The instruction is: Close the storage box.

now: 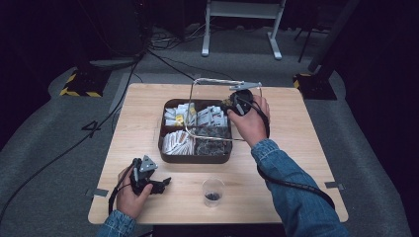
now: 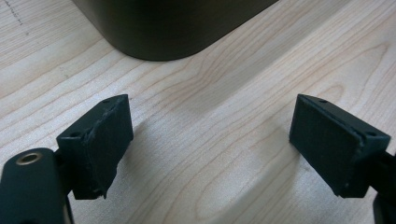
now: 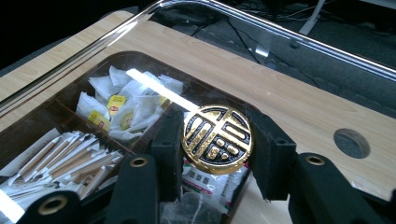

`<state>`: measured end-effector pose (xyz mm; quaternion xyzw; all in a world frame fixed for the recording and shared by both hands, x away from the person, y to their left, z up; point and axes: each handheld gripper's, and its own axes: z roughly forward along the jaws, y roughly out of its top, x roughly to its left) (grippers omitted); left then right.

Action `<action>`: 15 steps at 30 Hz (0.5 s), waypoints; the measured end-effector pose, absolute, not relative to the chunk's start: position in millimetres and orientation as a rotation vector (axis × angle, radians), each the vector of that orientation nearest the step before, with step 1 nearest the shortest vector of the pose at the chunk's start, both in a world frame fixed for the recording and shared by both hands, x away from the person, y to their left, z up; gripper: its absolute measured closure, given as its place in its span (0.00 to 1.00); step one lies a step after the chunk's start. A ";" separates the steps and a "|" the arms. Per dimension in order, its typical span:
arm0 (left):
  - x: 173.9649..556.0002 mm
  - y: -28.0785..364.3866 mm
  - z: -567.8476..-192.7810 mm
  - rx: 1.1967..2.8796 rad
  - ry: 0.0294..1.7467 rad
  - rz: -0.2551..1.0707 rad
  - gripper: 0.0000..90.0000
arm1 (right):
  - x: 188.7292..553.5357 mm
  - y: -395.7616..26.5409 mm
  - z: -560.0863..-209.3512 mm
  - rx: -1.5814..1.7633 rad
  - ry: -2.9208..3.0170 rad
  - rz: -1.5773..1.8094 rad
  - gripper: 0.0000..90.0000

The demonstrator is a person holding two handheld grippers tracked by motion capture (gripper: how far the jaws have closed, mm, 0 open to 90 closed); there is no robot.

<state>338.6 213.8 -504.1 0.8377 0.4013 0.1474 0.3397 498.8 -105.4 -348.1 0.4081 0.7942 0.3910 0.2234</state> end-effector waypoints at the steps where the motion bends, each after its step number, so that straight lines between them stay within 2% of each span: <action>1: 338.6 213.8 -504.1 2.181 1.045 0.384 0.15 | 498.8 -101.8 -348.9 1.121 2.196 1.073 0.65; 15: 338.5 213.8 -504.1 2.179 1.047 0.381 0.15 | 498.2 -63.5 -359.9 1.104 2.234 1.091 0.65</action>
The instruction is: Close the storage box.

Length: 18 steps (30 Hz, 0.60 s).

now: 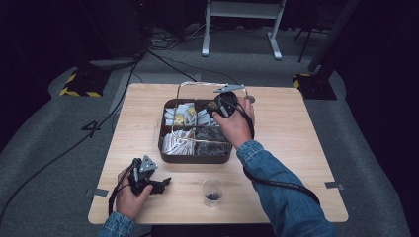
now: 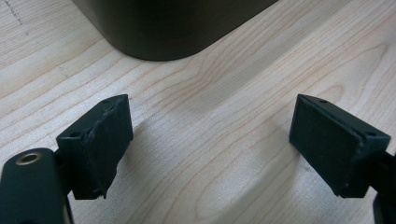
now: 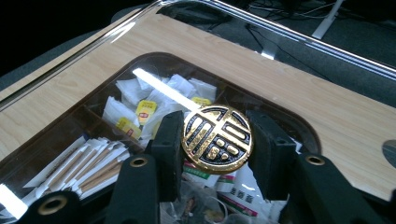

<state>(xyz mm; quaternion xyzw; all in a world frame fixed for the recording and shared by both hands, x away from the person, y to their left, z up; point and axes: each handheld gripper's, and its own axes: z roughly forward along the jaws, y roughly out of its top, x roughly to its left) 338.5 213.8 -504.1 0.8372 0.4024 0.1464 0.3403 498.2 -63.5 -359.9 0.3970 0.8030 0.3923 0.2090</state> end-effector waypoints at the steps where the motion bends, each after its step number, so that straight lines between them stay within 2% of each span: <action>1: 338.6 213.8 -504.1 2.179 1.046 0.381 0.15 | 497.5 -60.2 -361.4 1.096 2.239 1.084 0.65; 18: 338.6 214.0 -503.9 2.180 1.047 0.381 0.15 | 503.5 -23.9 -393.3 1.110 2.289 1.075 0.65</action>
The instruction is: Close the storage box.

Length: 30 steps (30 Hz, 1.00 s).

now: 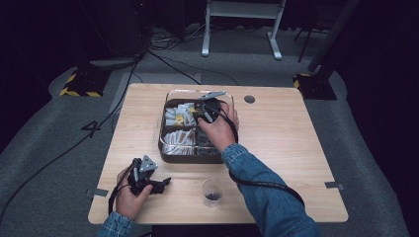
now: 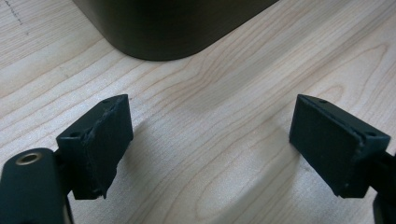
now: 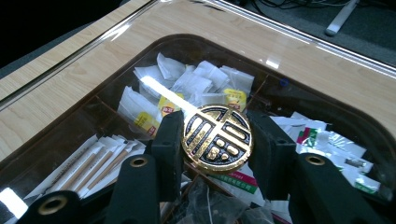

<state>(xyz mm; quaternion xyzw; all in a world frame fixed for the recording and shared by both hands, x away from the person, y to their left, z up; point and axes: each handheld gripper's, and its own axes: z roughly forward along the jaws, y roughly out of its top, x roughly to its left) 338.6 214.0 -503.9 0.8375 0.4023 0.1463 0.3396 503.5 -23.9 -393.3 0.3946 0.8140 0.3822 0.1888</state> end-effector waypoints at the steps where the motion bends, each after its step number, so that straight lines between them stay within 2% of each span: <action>1: 338.5 213.9 -503.9 2.180 1.048 0.382 0.15 | 503.9 -23.2 -395.1 1.107 2.293 1.071 0.65; 30: 338.6 213.9 -503.9 2.181 1.047 0.381 0.15 | 505.6 -16.9 -428.4 1.129 2.344 1.035 0.65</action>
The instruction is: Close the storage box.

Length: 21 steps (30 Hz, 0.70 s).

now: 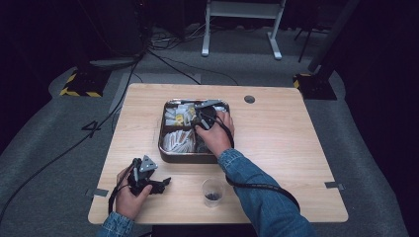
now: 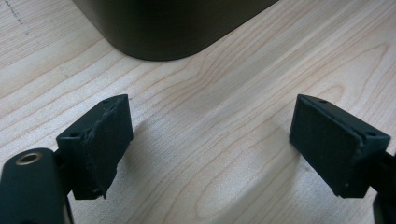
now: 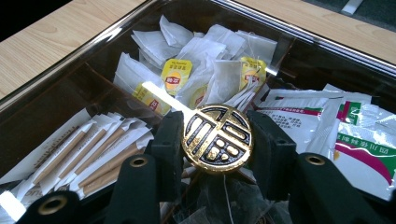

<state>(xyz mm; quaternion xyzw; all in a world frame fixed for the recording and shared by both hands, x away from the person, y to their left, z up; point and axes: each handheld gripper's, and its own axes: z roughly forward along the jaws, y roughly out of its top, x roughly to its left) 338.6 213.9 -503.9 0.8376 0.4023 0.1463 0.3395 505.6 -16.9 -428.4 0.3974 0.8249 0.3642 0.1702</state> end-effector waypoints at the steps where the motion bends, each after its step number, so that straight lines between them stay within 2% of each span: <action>1: 338.6 213.9 -504.0 2.180 1.047 0.381 0.15 | 505.6 -16.5 -429.1 1.131 2.344 1.034 0.65; 21: 338.6 213.8 -504.2 2.177 1.046 0.383 0.15 | 510.2 -13.1 -438.0 1.107 2.341 1.038 0.65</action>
